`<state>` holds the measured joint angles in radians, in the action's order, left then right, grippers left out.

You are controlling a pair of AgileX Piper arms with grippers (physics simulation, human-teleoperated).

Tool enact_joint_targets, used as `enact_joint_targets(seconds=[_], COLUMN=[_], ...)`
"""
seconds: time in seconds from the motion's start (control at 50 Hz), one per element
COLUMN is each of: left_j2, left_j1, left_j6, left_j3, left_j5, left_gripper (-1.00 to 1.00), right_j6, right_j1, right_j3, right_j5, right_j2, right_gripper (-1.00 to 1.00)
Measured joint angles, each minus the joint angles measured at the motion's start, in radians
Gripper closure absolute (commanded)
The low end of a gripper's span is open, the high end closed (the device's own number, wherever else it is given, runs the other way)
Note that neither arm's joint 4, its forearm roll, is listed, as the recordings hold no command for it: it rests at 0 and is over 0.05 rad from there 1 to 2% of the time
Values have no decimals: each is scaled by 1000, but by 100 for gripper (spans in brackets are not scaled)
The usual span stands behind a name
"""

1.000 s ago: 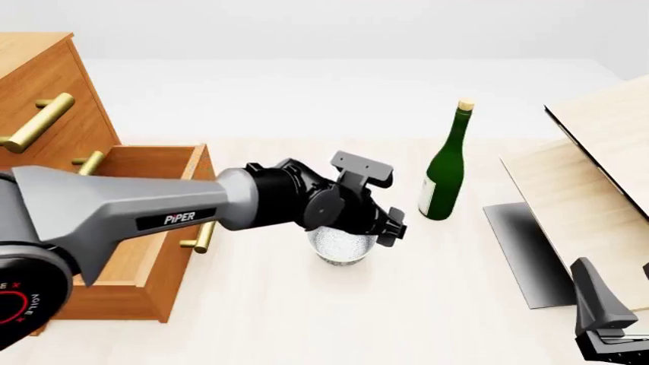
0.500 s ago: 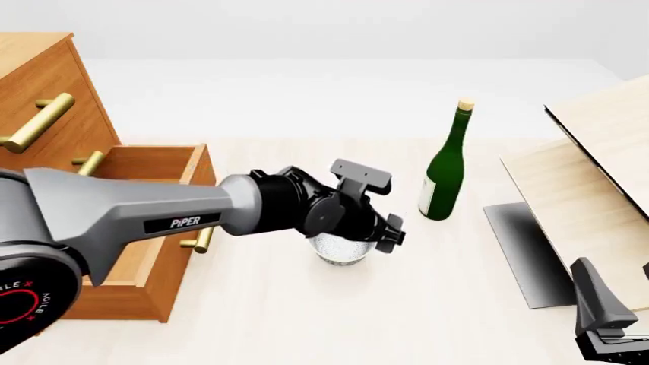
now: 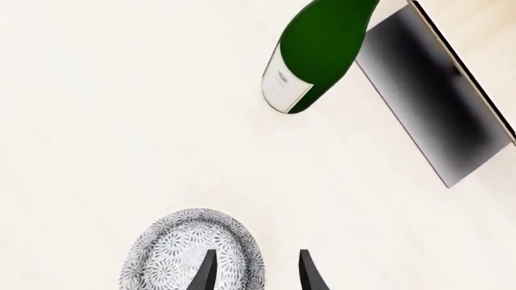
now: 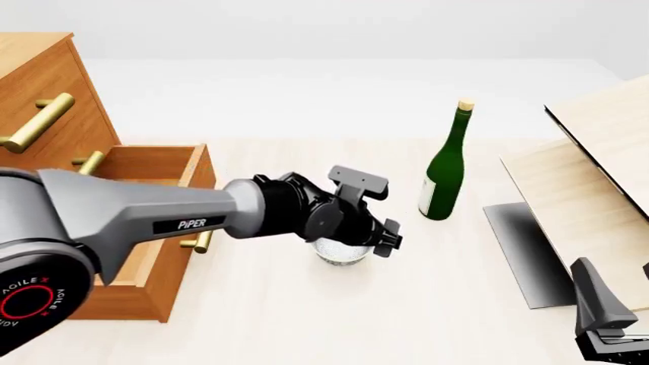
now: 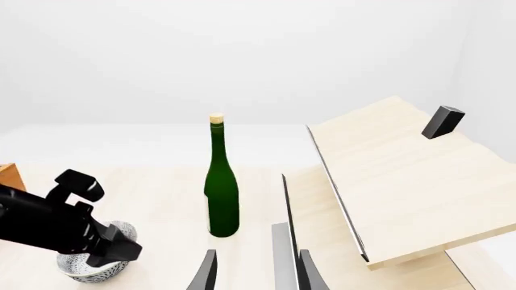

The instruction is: Put the bowl in the bottom drawer of the cabinet.

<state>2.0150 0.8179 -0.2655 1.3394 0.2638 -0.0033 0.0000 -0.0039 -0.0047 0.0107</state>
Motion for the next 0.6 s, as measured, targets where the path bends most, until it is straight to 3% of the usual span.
enact_joint_targets(seconds=[0.6], left_j2=[32], left_j1=[11], left_j6=[-24], left_j3=[9], left_j5=[-8], left_gripper=[-100], right_j6=[0], right_j1=[0], right_j3=[0], right_j5=[0], right_j2=[0], right_gripper=[-100])
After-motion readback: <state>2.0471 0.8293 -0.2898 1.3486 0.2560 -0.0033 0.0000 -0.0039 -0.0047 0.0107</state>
